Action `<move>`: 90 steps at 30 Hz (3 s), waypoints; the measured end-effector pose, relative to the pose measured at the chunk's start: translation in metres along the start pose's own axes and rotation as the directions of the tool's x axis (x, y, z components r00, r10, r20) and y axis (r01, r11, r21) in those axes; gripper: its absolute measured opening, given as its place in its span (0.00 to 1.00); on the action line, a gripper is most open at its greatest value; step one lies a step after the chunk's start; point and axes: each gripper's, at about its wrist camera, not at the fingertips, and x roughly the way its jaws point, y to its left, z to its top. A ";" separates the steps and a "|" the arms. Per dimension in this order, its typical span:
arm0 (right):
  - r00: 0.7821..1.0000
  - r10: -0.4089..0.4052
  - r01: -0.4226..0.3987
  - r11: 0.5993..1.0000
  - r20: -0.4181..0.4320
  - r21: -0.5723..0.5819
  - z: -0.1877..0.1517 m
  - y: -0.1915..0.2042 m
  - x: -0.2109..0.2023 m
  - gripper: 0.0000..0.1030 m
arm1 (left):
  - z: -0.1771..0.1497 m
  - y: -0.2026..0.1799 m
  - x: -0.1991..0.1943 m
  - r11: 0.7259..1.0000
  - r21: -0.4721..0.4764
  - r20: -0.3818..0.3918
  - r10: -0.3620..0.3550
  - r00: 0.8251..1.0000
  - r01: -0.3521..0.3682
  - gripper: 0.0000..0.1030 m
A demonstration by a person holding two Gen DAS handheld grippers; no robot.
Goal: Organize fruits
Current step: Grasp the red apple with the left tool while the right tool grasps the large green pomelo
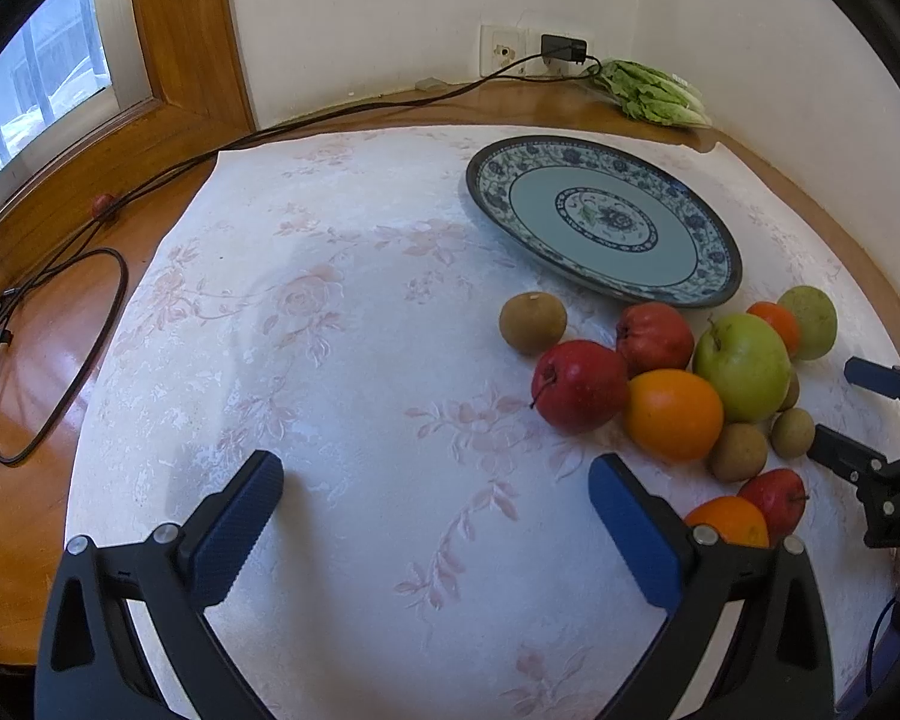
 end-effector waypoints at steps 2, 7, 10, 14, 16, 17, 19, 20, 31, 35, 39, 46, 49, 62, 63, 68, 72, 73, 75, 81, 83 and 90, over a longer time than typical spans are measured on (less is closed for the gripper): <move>1.000 0.002 -0.002 1.000 -0.001 0.001 0.000 0.000 0.000 1.00 | 0.000 0.000 -0.001 1.000 0.000 0.000 0.007 1.000 -0.007 0.99; 1.000 0.005 -0.005 1.000 -0.006 0.001 0.001 0.000 0.001 1.00 | 0.005 0.002 -0.007 0.998 -0.043 0.005 -0.041 0.999 0.041 0.93; 1.000 0.002 -0.002 1.000 -0.013 0.000 0.001 -0.001 0.000 0.98 | 0.009 0.001 -0.014 0.998 -0.050 0.028 -0.047 0.998 0.049 0.90; 0.999 0.043 -0.043 0.998 -0.008 0.041 0.005 -0.007 -0.007 0.89 | 0.020 -0.001 -0.021 0.996 -0.059 0.050 -0.064 0.997 0.067 0.81; 0.998 0.061 -0.062 0.996 0.013 0.070 0.009 -0.010 -0.014 0.88 | 0.025 -0.004 -0.022 0.995 -0.057 0.054 -0.077 0.996 0.080 0.77; 0.998 0.062 -0.064 0.995 0.026 0.077 0.012 -0.011 -0.018 0.88 | 0.027 -0.006 -0.021 0.995 -0.052 0.053 -0.079 0.995 0.082 0.73; 0.997 0.064 -0.067 0.994 0.045 0.081 0.016 -0.012 -0.024 0.87 | 0.028 -0.008 -0.020 0.995 -0.051 0.048 -0.088 0.995 0.091 0.68; 0.997 0.065 -0.069 0.994 0.052 0.081 0.018 -0.013 -0.026 0.86 | 0.029 -0.009 -0.018 0.993 -0.056 0.043 -0.097 0.994 0.099 0.64; 0.995 0.078 -0.082 0.994 0.060 0.069 0.033 -0.011 -0.022 0.71 | 0.030 -0.014 -0.011 0.987 -0.084 0.020 -0.135 0.991 0.136 0.58; 0.995 0.087 -0.090 0.994 0.048 0.067 0.035 -0.010 -0.016 0.67 | 0.027 -0.012 -0.012 0.982 -0.102 0.020 -0.158 0.987 0.159 0.53; 0.994 0.099 -0.102 0.992 0.045 0.076 0.035 -0.013 -0.013 0.65 | 0.023 -0.012 -0.015 0.980 -0.110 0.017 -0.165 0.986 0.166 0.50; 0.990 0.137 -0.138 0.987 0.029 0.081 0.034 -0.013 -0.005 0.63 | 0.026 -0.015 -0.009 0.975 -0.125 0.014 -0.185 0.983 0.185 0.50; 0.989 0.143 -0.144 0.986 0.025 0.078 0.035 -0.011 -0.002 0.60 | 0.026 -0.015 -0.008 0.972 -0.129 0.016 -0.196 0.980 0.196 0.48; 0.986 0.161 -0.163 0.982 0.035 0.098 0.036 -0.011 0.001 0.55 | 0.026 -0.017 -0.004 0.951 -0.148 0.014 -0.272 0.962 0.271 0.32; 0.986 0.160 -0.163 0.982 0.036 0.098 0.036 -0.011 0.002 0.54 | 0.026 -0.018 -0.003 0.952 -0.146 0.015 -0.268 0.963 0.268 0.32; 0.986 0.161 -0.165 0.981 0.042 0.099 0.034 -0.011 0.001 0.54 | 0.026 -0.019 -0.004 0.954 -0.139 0.015 -0.265 0.964 0.265 0.32; 0.988 0.147 -0.151 0.985 0.048 0.089 0.036 -0.009 0.000 0.54 | 0.025 -0.019 -0.006 0.956 -0.143 0.015 -0.259 0.966 0.258 0.32; 0.988 0.144 -0.148 0.985 0.048 0.085 0.036 -0.009 0.000 0.54 | 0.023 -0.018 -0.007 0.955 -0.148 0.018 -0.258 0.966 0.258 0.32; 0.989 0.138 -0.141 0.987 0.051 0.072 0.038 -0.007 -0.001 0.55 | 0.021 -0.017 -0.008 0.954 -0.150 0.021 -0.261 0.965 0.261 0.32; 0.990 0.130 -0.134 0.989 0.058 0.067 0.041 -0.004 0.000 0.56 | 0.020 -0.013 -0.010 0.958 -0.151 0.019 -0.246 0.969 0.246 0.32; 0.990 0.130 -0.133 0.989 0.057 0.069 0.041 -0.005 0.000 0.56 | 0.019 -0.012 -0.011 0.957 -0.152 0.020 -0.248 0.969 0.248 0.32; 0.989 0.136 -0.141 0.987 0.065 0.077 0.041 -0.008 0.001 0.55 | 0.017 -0.010 -0.012 0.958 -0.151 0.024 -0.242 0.970 0.243 0.32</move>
